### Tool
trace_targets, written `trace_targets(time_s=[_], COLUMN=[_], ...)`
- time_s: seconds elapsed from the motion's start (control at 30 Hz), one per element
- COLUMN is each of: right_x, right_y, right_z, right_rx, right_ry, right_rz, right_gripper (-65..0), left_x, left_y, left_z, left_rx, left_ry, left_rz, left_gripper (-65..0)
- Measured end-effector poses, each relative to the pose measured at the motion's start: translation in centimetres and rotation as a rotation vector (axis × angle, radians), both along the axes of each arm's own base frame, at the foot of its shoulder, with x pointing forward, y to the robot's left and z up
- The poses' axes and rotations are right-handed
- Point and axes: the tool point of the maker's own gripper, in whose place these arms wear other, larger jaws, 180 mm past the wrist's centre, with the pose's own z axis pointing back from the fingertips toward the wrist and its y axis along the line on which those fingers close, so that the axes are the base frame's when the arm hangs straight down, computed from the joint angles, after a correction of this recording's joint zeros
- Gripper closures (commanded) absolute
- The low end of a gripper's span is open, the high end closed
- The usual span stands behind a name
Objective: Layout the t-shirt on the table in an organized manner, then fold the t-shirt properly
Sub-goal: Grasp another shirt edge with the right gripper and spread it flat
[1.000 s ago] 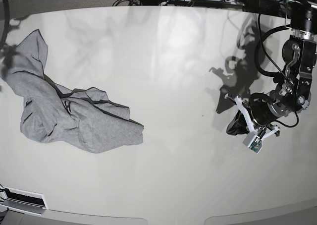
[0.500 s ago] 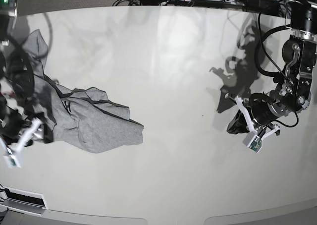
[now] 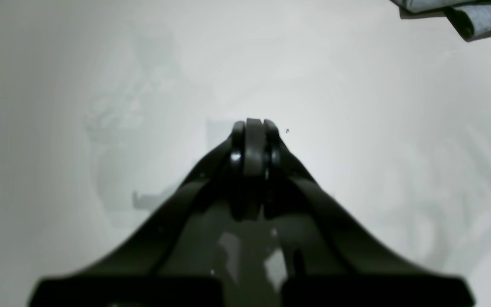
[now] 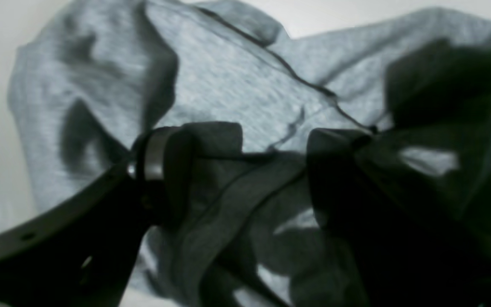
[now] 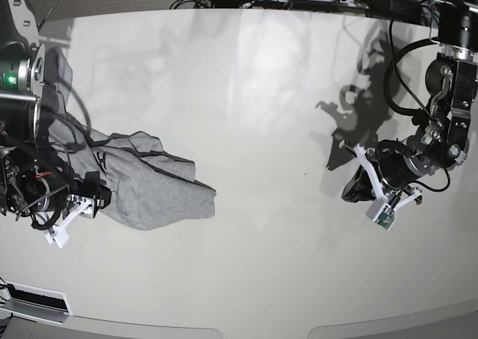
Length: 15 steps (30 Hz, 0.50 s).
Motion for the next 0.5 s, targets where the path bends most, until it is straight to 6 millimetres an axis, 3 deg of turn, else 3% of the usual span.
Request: trace_targets(time_s=[0.03,0.13,0.27,0.4,0.5], right_x=[0.0,0.2,1.2,2.1,0.9], right_y=[-0.3,-0.4,1.3,4.9,7.4], right_z=[-0.1,0.1,2.8,9.0,13.9], right_rx=[-0.017,-0.03,-0.027,0.048,0.071], right_ry=[-0.003,-0.018,-0.109,-0.221,-0.309], right_rz=[0.001,0.019,0.179,0.347,0.485], right_gripper=[-32.6,-0.7,0.0,0.0,0.0], left_x=[0.0,0.0,0.0,0.0,0.0], left_y=[0.0,0.0,0.0,0.0,0.0], left_z=[0.0,0.0,0.0,0.0,0.0], left_rx=[0.0,0.0,0.0,0.001,0.001], left_ry=[0.0,0.0,-0.001,0.0,0.0], left_rz=[0.0,0.0,0.0,0.0,0.0], left_gripper=[0.0,0.0,0.0,0.0,0.0])
